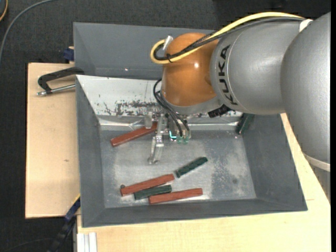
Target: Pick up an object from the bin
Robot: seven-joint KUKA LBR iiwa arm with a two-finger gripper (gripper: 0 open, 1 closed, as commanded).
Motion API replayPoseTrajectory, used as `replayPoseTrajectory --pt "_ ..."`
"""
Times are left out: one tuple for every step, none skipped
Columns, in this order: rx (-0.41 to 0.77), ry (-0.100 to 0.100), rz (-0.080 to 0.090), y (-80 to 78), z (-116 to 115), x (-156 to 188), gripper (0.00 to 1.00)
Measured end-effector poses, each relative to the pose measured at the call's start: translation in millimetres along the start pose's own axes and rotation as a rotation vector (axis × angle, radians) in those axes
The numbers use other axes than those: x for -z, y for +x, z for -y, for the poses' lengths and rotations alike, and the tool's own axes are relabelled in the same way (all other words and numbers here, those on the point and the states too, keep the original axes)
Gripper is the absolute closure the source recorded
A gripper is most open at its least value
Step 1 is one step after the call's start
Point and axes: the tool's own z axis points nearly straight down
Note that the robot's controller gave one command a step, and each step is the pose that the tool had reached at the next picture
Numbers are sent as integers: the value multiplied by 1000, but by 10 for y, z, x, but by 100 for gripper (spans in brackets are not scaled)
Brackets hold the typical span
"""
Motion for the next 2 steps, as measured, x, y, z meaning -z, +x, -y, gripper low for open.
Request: replayPoseTrajectory --pt "91 0 6 -295 -54 -836 0" --pt "-120 -3 9 -289 -143 -798 0"
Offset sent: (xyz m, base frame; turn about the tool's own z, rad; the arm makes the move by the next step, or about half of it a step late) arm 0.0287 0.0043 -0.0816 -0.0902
